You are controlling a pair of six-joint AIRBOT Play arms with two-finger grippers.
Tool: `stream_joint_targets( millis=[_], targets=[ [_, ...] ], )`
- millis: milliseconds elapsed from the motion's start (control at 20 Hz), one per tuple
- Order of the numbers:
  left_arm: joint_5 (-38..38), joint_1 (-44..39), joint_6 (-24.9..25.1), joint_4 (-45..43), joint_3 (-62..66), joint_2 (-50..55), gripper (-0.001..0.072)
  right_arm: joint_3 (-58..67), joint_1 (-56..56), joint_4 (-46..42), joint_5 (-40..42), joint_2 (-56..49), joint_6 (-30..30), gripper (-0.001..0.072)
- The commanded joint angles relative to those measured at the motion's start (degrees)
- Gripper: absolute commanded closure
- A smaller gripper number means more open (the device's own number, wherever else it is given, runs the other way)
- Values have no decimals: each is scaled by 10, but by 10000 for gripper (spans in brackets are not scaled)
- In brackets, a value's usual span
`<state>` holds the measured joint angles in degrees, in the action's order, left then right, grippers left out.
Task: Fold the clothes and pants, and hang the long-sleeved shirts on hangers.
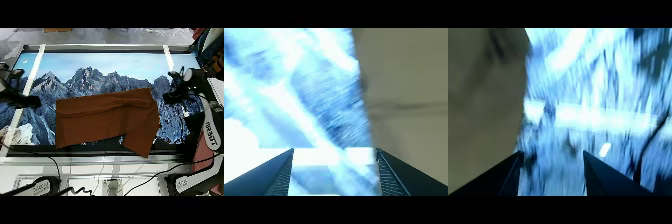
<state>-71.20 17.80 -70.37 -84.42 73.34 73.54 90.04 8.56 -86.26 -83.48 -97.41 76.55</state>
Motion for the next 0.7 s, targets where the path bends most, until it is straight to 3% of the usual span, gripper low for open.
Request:
stream_joint_targets(
  millis=[0, 100, 300, 650],
  targets=[
    [-2, 48, 26, -9, -80, -87, 163, -73, 73, 126, -104, 18, -40, 303],
    [9, 84, 44, 21, -167, -134, 162, -156, 101, 206, -94, 38, -49, 303],
    [36, 128, 48, 69, -293, -207, 163, -333, 106, 265, -21, 86, -107, 303],
    [71, 128, 47, 70, -386, -218, 173, -516, 106, 371, 133, 110, -219, 305]
  ],
)
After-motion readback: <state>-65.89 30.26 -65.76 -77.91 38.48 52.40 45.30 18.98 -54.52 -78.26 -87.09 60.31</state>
